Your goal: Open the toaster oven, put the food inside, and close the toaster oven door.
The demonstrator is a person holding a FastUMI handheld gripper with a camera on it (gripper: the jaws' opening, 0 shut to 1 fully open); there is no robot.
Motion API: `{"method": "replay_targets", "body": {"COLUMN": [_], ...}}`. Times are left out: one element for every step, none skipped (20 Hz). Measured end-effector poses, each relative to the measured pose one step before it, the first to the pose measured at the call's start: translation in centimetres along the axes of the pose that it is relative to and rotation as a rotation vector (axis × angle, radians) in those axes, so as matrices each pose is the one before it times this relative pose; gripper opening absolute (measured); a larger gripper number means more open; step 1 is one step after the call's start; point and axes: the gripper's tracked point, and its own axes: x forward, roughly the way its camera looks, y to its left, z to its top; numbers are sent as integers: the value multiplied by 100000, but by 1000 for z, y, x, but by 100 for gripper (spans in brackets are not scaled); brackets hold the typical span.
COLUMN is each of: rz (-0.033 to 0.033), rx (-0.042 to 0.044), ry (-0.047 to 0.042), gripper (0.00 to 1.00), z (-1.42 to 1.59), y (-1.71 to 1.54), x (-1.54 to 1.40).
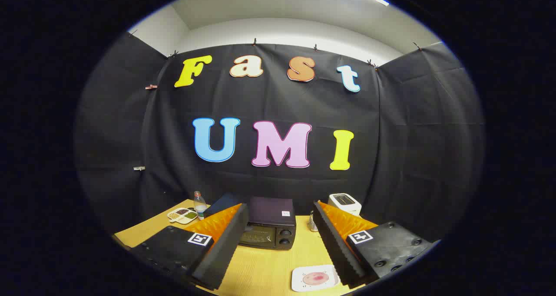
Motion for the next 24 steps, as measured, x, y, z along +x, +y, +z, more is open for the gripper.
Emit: {"method": "replay_targets", "body": {"rz": [92, -110, -361, -138, 189, 98, -69, -289, -267, -339, -32, 88, 82, 45, -38, 162, 358, 405, 98, -72, -82, -37, 87, -82], "rx": [-79, -402, -563, -275, 67, 227, 38, -44, -38, -19, -2, -7, 80, 15, -108, -134, -39, 196, 108, -106, -203, -174, -74, -109], "ry": [310, 68, 3, 91, 201, 178, 22, 133, 135, 22, 95, 401, 378, 182, 111, 65, 192, 169, 273, 237, 223, 160, 61, 12], "gripper": [98, 98, 98, 98, 98, 98, 98, 98, 98, 98, 98, 98, 98, 98, 98, 98, 98, 98, 98, 98, 98, 98, 98, 98], "z": [-56, 35, 60, 7, -29, -72, 34, 60, 43, -50, 11, -96, -70, -10, -13, 46, -59, -65, -79, -57, -112, 15, 20, 52], "y": [82, 16, -78, 8, 93, 14, -17, -99, -42, -60, 17, 80, 42, 101, 35, 92, 139, 96, 70, -7, -10, 7, 1, 48], "x": [90, -37, -38, 16, 50, -4, 19, -72, 74, 18, 39, -22, 20, -16, 22, -44, 47, -26, -12, 11, -51, -25, -19, -12]}}
